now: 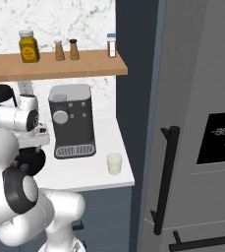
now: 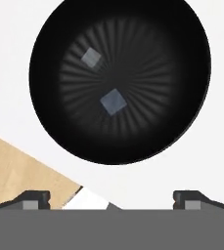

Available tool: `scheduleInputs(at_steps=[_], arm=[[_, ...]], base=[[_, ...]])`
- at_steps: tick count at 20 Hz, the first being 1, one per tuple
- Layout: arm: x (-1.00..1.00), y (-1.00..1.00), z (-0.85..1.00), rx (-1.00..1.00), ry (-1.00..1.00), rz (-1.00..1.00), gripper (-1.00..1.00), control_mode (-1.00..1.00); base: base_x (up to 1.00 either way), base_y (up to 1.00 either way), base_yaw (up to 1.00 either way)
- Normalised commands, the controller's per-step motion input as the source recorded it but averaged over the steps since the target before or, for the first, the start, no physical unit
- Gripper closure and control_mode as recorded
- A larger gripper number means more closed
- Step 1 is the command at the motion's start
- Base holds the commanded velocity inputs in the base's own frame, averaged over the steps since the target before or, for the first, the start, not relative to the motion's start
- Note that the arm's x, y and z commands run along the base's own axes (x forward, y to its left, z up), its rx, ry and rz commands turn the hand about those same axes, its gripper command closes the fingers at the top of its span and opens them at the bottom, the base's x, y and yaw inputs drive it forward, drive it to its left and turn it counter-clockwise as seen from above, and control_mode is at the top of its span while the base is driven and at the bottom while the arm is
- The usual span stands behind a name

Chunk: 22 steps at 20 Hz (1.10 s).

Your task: Grab a lemon wedge from the fridge and one ice cube from the ice bowl, and put them in the glass of lemonade.

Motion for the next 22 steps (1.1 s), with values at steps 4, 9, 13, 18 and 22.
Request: scheduleInputs(at_steps=[4, 9, 13, 18, 22], arm=[[-0.06, 0.18, -0.81, 0.0, -0.01, 0.0, -1.0, -1.0], [-0.15, 0.32, -0.41, 0.0, -0.13, 0.0, -1.0, -1.0], [0.0, 0.43, -0.34, -0.01, 0.0, 0.0, -1.0, -1.0], [0.0, 0.17, -0.38, -0.01, 0.02, 0.0, -1.0, -1.0], [0.0, 0.04, -0.07, 0.0, 0.0, 0.0, -1.0, -1.0]], base=[[0.0, 0.0, 0.0], [0.0, 0.0, 0.0], [0.0, 0.0, 0.0], [0.0, 0.0, 0.0], [0.0, 0.0, 0.0]])
